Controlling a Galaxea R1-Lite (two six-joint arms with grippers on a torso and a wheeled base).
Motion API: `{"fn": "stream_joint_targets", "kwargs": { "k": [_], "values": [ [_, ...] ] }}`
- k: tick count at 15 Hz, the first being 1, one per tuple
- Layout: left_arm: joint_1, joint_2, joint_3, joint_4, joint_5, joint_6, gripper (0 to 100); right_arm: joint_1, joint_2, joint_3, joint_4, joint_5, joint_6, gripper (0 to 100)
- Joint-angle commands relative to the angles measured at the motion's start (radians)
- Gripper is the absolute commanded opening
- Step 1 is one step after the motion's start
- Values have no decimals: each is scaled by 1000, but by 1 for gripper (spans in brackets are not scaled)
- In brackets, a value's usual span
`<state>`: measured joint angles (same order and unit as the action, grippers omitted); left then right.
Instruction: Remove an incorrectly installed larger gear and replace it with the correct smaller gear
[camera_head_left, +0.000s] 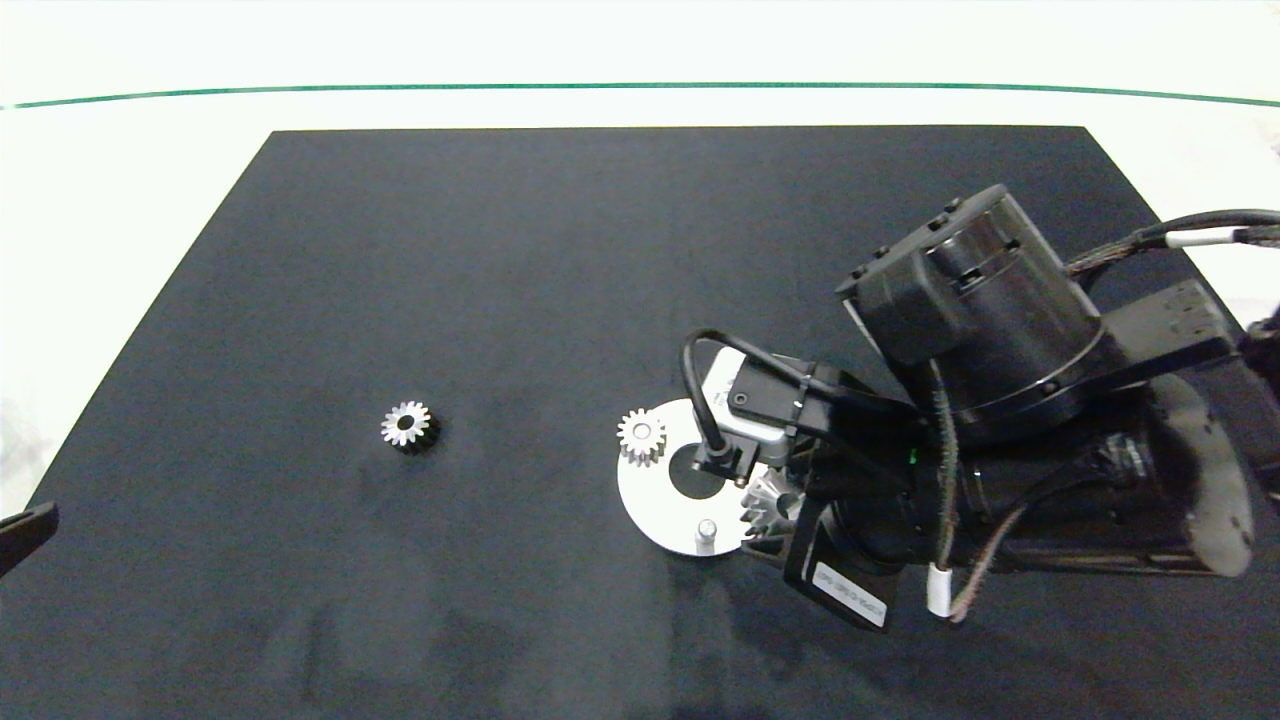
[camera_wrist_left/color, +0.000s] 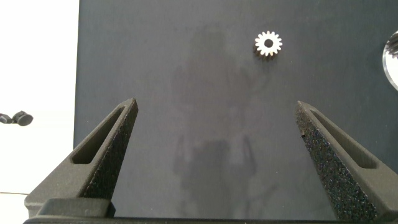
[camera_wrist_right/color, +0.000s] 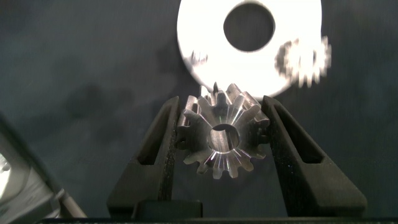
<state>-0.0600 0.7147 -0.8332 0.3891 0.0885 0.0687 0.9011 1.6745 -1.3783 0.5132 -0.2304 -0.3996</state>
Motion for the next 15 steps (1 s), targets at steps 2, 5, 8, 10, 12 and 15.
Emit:
{"fn": "stream_joint_targets", "kwargs": {
  "k": [2, 5, 8, 10, 12, 15],
  "values": [
    [0, 14, 3, 2, 2, 0, 100, -67, -160, 102, 42, -7, 8, 25],
    [2, 19, 23, 2, 4, 0, 100, -171, -239, 228, 42, -7, 10, 25],
    [2, 20, 51, 0, 4, -1, 100, -268, -295, 305, 36, -1, 19, 25],
    [2, 22, 51, -1, 4, 0, 100, -321, -300, 305, 34, 6, 21, 25],
    [3, 20, 49, -1, 4, -1, 100, -399, -294, 320, -2, 26, 22, 25],
    [6, 17, 49, -1, 4, -1, 100, -475, -254, 421, -237, 37, 48, 25]
  ]
}}
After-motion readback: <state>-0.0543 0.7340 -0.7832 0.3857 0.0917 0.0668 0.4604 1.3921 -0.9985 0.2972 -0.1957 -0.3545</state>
